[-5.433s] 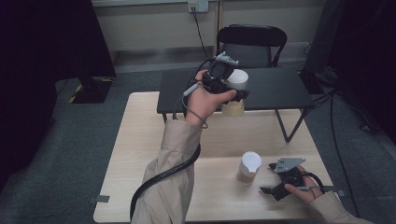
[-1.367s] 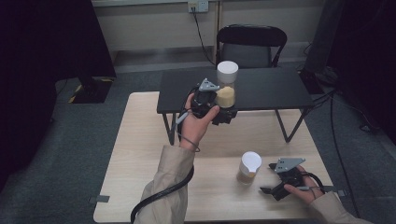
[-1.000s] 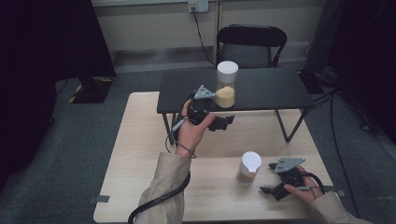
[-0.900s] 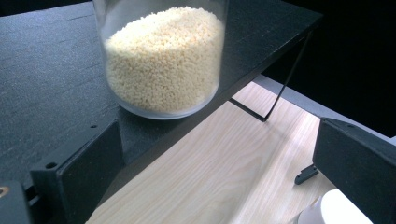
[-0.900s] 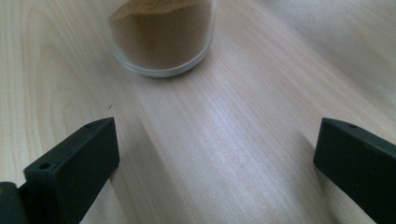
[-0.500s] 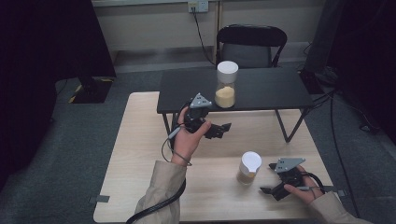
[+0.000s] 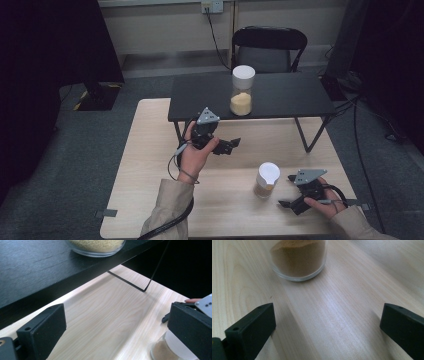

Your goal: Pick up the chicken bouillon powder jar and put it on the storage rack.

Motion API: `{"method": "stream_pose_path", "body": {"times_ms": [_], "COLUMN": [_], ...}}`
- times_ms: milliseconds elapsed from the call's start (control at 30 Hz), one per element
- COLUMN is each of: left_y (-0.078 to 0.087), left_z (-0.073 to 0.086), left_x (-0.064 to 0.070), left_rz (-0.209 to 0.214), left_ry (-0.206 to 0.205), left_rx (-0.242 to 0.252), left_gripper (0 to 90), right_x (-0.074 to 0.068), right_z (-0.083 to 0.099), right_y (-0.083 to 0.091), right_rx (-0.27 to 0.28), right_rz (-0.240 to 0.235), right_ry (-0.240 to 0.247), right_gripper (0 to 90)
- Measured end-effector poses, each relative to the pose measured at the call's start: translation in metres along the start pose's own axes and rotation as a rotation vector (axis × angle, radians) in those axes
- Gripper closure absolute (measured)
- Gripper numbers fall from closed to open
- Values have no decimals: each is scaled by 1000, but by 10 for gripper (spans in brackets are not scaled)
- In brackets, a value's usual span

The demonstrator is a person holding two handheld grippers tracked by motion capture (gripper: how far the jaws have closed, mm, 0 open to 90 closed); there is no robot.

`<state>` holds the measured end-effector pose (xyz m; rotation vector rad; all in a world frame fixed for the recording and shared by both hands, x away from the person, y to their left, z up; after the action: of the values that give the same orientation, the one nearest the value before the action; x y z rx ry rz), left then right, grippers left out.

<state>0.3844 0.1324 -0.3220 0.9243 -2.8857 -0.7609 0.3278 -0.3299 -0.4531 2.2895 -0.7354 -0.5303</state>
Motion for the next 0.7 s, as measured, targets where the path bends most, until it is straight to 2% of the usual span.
{"method": "stream_pose_path", "body": {"times_ms": [700], "left_y": [7], "left_z": [37], "left_x": [-1], "left_rz": [-20], "left_ry": [39], "left_rx": [-16], "left_gripper": [11], "right_x": [0], "right_z": [0], "right_y": [0], "right_rx": [0], "right_rz": [0], "right_ry": [0], "right_gripper": [0]}}
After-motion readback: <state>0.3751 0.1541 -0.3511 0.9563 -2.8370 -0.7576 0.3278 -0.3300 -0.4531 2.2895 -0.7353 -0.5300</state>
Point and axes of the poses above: each handheld gripper's, and its own axes: y roughly backward along the jaws, z roughly out of its underside, x roughly to its right, the point moved 6 cm from there along -y, roughly forward along the jaws, and after that the axes turned 15 degrees about -y, right-handed, at the moved point
